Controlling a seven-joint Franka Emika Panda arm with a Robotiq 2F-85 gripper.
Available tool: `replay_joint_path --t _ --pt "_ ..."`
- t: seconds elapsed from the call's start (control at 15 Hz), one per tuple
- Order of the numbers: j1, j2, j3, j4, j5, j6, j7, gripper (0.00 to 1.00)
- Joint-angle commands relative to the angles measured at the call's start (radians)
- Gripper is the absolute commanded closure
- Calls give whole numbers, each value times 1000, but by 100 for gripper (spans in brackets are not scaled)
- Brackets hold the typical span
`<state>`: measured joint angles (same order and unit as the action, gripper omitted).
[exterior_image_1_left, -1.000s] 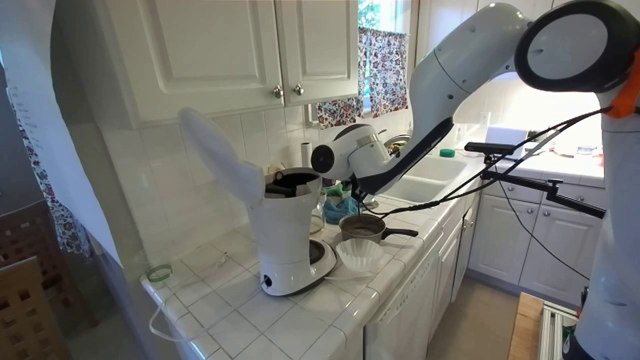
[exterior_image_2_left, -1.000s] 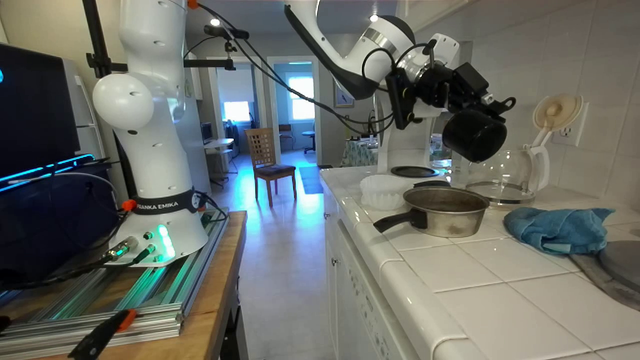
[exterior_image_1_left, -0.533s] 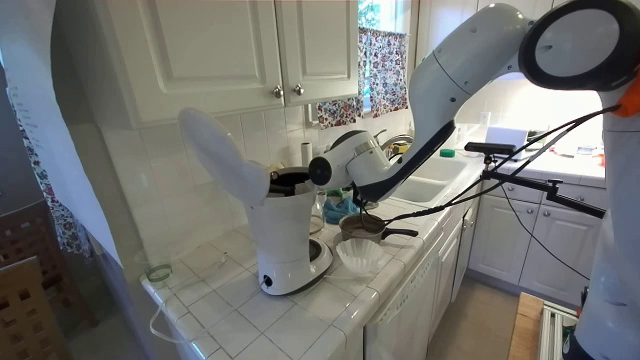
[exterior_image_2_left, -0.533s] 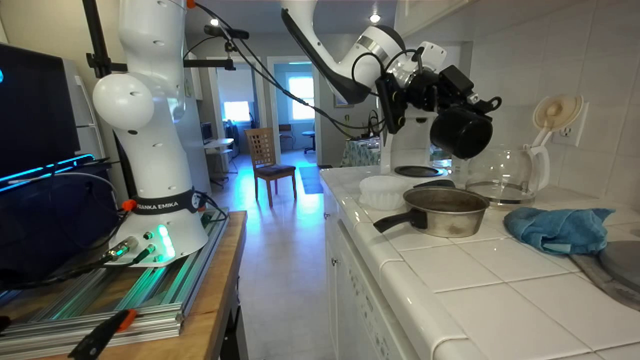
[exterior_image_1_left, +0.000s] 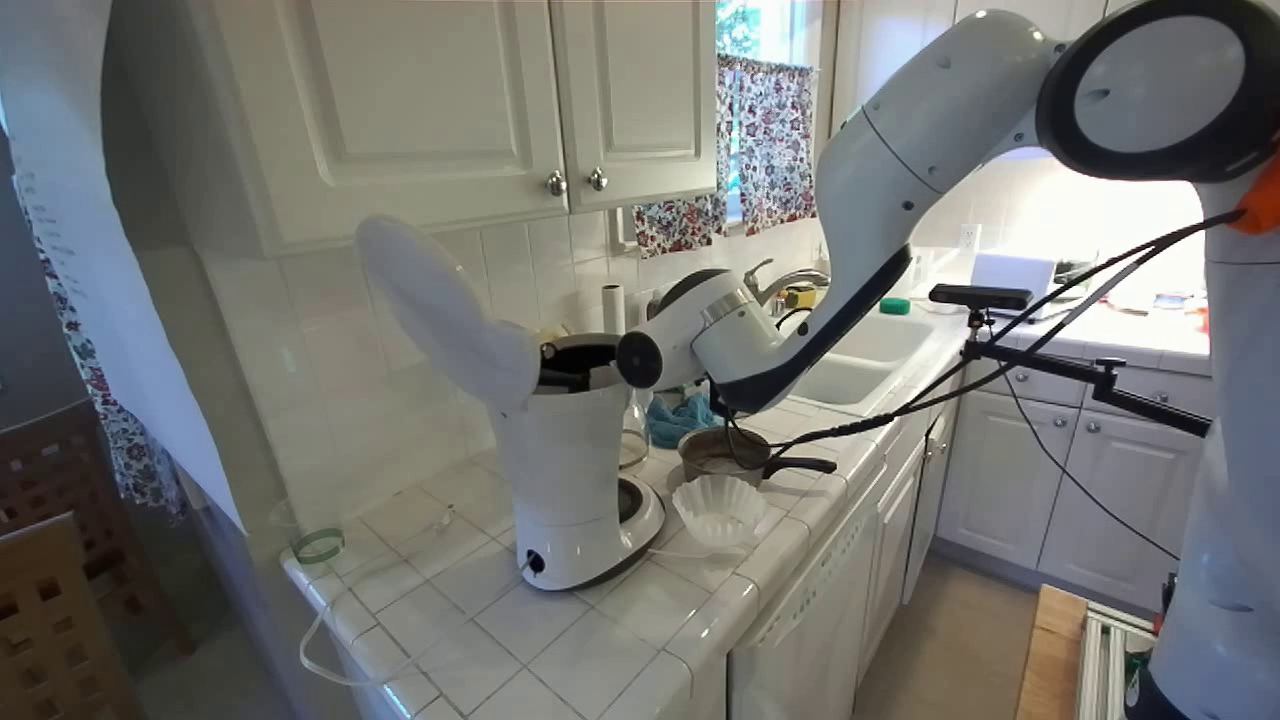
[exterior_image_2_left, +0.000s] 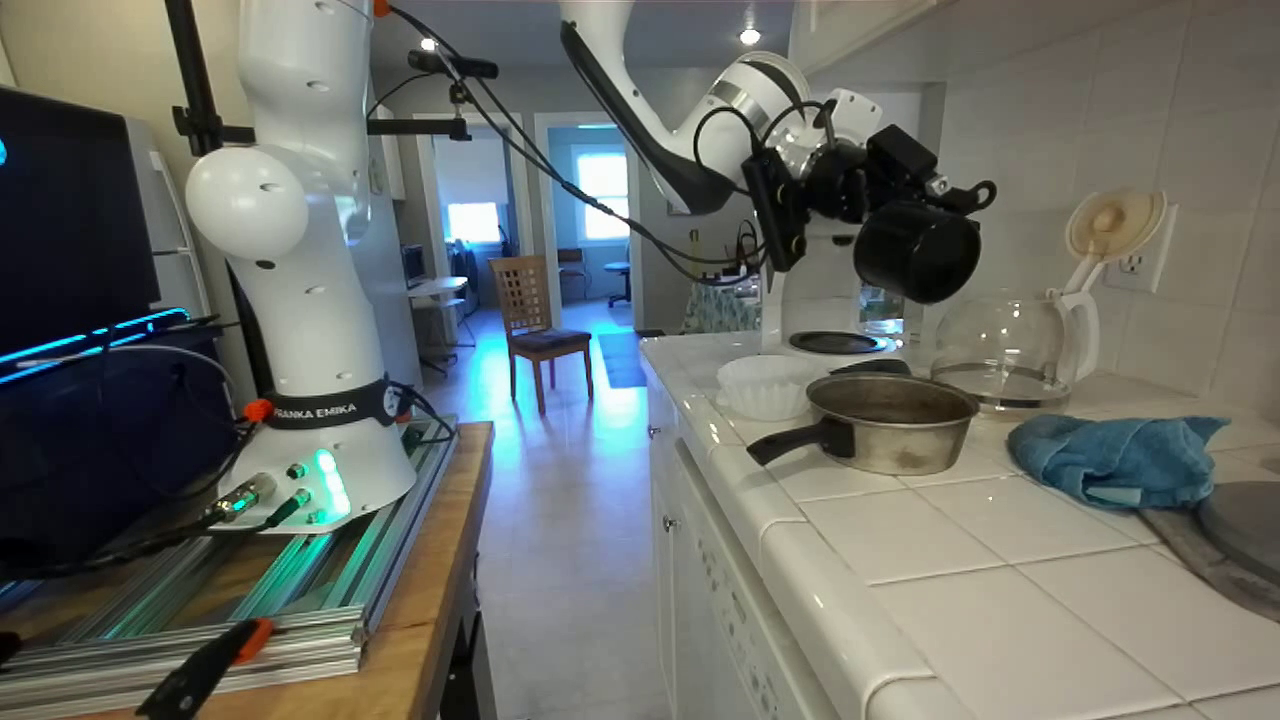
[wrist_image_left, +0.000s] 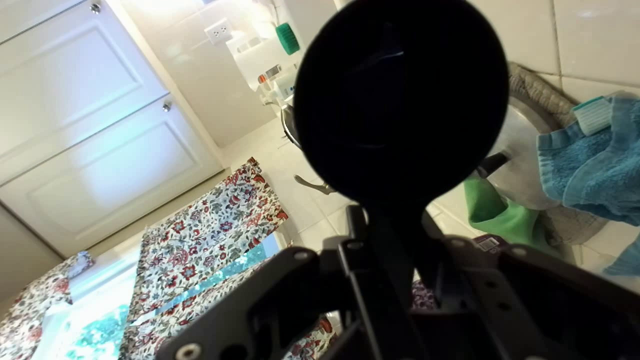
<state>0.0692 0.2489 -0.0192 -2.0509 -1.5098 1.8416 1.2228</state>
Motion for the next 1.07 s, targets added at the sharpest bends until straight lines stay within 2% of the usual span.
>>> replay_joint_path --t 0.0,1.0 --pt "-9 15 16 -3 -74 -19 38 94" --pt "-4 71 29 16 -196 -64 34 94"
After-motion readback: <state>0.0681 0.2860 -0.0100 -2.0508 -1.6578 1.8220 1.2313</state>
